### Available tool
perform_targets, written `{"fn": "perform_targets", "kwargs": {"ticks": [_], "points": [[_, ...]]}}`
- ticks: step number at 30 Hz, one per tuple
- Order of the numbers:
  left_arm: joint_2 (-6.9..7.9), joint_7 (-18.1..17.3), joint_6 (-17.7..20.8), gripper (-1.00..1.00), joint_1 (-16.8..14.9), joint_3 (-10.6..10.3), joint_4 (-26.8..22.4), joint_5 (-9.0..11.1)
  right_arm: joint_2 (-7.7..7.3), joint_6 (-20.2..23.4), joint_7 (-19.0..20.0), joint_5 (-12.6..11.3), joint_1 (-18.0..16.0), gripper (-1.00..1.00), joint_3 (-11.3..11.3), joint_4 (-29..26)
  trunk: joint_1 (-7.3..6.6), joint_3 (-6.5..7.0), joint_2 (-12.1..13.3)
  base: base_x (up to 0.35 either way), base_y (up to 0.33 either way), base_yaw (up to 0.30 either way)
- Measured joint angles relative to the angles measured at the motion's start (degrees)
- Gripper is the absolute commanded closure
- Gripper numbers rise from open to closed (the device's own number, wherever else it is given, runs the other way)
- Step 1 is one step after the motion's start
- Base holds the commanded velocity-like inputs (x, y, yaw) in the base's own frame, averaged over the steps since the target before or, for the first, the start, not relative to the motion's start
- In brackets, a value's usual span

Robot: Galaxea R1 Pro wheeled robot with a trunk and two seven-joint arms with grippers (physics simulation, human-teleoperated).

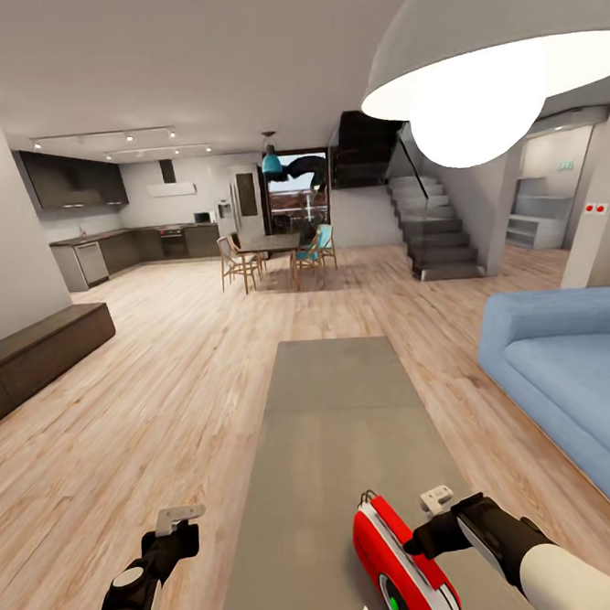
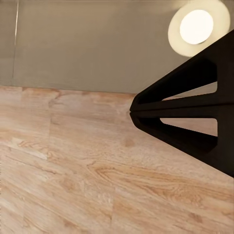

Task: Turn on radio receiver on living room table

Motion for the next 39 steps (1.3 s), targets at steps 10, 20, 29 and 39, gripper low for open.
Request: {"fn": "perform_targets", "kwargs": {"ticks": [10,20,29,39], "points": [[0.20,0.00,-0.03,1.00,0.00,0.00,-0.02,0.00,0.00,0.00,0.00,0.00,0.03,-1.00,0.00,0.00,-2.20,1.80,4.01,0.000,0.000,0.000],[0.54,0.00,-0.04,1.00,0.00,0.00,-0.08,0.00,0.00,0.00,0.00,0.00,0.05,-1.00,0.00,0.00,-4.39,3.59,8.02,0.000,0.000,0.000],[0.60,0.00,0.04,1.00,0.00,0.00,-0.08,0.00,0.00,0.00,0.00,0.00,0.00,-1.00,0.00,0.00,-6.37,5.21,11.63,0.000,0.000,0.000],[0.59,0.00,0.12,1.00,0.00,0.00,-0.08,0.00,0.00,0.00,0.00,0.01,0.03,-1.00,0.00,0.00,-8.57,7.00,15.64,0.000,0.000,0.000]]}}
